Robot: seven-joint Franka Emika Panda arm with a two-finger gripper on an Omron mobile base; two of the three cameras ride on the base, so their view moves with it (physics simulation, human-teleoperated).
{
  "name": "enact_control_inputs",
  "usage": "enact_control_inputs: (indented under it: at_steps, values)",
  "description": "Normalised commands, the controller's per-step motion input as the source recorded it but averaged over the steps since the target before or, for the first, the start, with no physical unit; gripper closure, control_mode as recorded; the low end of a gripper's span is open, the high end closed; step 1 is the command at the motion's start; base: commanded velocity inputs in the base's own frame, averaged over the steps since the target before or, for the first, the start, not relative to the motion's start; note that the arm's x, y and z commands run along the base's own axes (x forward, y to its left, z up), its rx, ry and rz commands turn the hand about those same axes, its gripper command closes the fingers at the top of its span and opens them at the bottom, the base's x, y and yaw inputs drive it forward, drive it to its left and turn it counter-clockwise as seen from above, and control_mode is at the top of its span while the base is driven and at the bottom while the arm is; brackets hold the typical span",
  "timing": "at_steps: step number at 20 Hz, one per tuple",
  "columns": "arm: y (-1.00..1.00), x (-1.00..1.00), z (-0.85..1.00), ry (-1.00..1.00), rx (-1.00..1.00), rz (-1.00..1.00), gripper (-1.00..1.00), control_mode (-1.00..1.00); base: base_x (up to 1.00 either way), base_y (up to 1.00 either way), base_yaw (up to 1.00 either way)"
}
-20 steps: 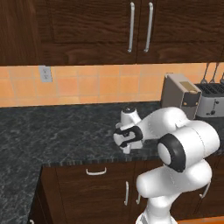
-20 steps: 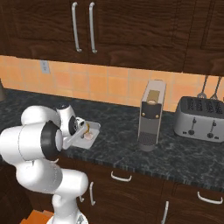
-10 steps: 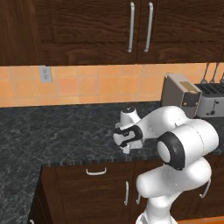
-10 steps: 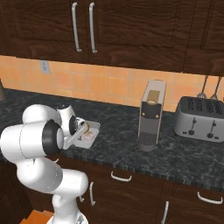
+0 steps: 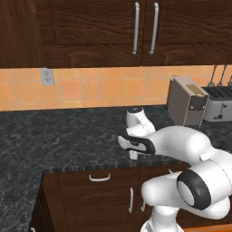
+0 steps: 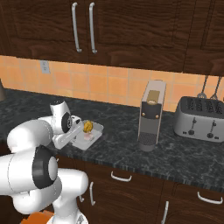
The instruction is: Take the meat container that has the chicken drumstick and place it on the second highest rack of the freezer. Then take the vegetable container that has the garlic and squash and place it on the highest rack of the freezer.
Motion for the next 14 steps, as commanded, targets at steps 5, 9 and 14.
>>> enact_control_inputs:
  at_steps: [5,9,14]
  values:
    - [0.02,-0.45,1.0,0.0,0.0,0.0,1.0,-1.0,0.0,0.0,0.0]
    - [0.01,-0.38,1.0,0.0,0.0,0.0,1.0,-1.0,0.0,0.0,0.0]
    - [0.01,-0.09,1.0,0.0,0.0,0.0,1.0,-1.0,0.0,0.0,0.0]
